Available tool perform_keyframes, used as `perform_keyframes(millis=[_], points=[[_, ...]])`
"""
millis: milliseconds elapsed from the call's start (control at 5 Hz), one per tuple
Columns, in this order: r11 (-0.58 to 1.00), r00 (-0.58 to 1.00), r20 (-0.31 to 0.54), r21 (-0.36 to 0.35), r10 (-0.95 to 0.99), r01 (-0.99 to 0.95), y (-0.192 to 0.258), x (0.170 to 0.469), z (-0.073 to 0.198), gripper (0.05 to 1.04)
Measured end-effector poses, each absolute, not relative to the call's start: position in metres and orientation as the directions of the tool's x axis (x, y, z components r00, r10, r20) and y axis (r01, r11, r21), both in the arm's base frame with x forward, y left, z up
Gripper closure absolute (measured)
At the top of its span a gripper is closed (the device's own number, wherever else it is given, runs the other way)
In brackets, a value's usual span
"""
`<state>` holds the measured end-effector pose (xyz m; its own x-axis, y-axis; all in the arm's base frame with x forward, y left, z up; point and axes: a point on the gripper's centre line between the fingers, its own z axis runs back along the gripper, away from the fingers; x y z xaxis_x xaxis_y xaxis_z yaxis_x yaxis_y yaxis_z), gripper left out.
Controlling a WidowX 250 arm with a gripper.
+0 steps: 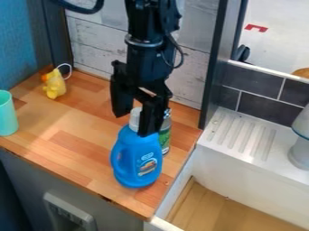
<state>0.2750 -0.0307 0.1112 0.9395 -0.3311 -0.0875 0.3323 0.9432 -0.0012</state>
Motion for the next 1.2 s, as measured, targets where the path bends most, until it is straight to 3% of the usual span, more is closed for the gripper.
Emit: perform_keyframes(millis=[400, 600, 1000, 1200], points=[[0.950, 0.947, -0.094, 0.013, -0.308, 0.311, -0.029, 0.275, 0.111, 0.610], [0.956, 0.952, -0.104, 0.025, -0.289, 0.293, -0.027, 0.273, 0.114, 0.627], [0.971, 0.971, 0.034, 0.038, -0.238, 0.237, -0.024, 0.243, 0.173, 0.627], [0.976, 0.975, 0.055, 0.040, -0.215, 0.213, -0.012, 0.226, 0.194, 0.627]])
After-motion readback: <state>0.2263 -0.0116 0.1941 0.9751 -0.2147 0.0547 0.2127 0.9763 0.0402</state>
